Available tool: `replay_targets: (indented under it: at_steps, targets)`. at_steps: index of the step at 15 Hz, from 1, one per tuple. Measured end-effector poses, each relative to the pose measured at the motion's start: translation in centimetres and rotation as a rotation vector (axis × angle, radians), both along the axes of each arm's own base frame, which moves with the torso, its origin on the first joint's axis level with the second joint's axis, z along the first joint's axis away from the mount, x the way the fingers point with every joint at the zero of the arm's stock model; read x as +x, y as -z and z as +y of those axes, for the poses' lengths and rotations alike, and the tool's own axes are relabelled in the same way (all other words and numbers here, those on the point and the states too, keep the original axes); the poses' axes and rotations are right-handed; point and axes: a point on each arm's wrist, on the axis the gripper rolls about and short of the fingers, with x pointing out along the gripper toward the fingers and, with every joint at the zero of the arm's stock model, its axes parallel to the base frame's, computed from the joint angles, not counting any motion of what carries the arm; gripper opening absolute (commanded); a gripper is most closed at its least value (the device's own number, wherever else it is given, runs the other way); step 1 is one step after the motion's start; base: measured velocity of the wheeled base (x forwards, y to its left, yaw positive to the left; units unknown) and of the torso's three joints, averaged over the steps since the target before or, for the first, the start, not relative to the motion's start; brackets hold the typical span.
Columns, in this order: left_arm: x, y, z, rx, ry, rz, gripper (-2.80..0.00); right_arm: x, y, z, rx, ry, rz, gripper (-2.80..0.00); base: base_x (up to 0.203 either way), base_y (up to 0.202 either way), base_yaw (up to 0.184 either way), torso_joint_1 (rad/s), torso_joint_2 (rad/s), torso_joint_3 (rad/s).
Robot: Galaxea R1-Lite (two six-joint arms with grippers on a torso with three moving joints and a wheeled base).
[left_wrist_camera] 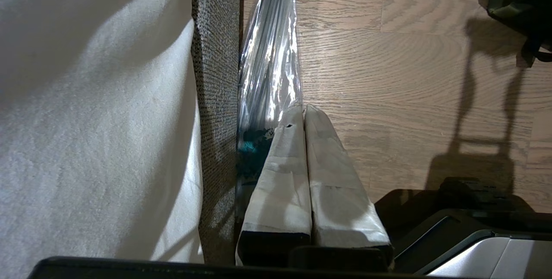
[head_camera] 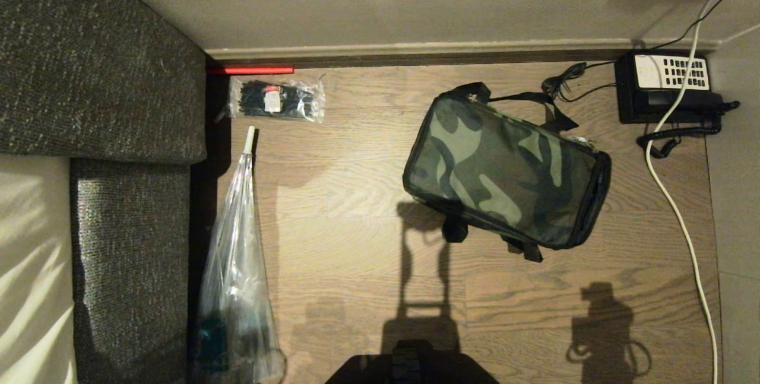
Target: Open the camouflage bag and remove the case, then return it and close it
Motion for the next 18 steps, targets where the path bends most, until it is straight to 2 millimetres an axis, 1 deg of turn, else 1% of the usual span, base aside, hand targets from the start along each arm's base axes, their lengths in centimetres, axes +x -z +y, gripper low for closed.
replay_targets:
  at_steps: [2, 3, 5, 7, 10, 14, 18]
  targets:
    - [0.0, 0.0, 0.0, 0.0, 0.0, 0.0, -2.8, 0.0, 0.0, 0.0, 0.005, 0.069, 0.009, -2.8, 0.0, 0.0, 0.0, 0.0, 0.0, 0.0]
    - [0.0, 0.0, 0.0, 0.0, 0.002, 0.0, -2.8, 0.0, 0.0, 0.0, 0.01, 0.071, 0.01, -2.8, 0.0, 0.0, 0.0, 0.0, 0.0, 0.0]
    - [0.0, 0.0, 0.0, 0.0, 0.0, 0.0, -2.8, -0.2, 0.2, 0.0, 0.031, -0.017, 0.0, -2.8, 0.0, 0.0, 0.0, 0.0, 0.0, 0.0]
    - [0.0, 0.0, 0.0, 0.0, 0.0, 0.0, -2.8, -0.8, 0.3, -0.1, 0.036, -0.1, -0.072, -2.8, 0.0, 0.0, 0.0, 0.0, 0.0, 0.0]
    - [0.0, 0.0, 0.0, -0.001, 0.0, 0.0, -2.8, -1.3, 0.5, -0.1, 0.107, -0.112, -0.203, -2.8, 0.0, 0.0, 0.0, 0.0, 0.0, 0.0]
    - [0.0, 0.0, 0.0, 0.0, 0.001, 0.0, -2.8, -1.7, 0.4, -0.1, 0.107, -0.116, -0.265, -2.8, 0.0, 0.0, 0.0, 0.0, 0.0, 0.0]
    - [0.0, 0.0, 0.0, 0.0, 0.001, 0.0, -2.8, -1.8, 0.5, -0.1, 0.124, -0.114, -0.282, -2.8, 0.0, 0.0, 0.0, 0.0, 0.0, 0.0]
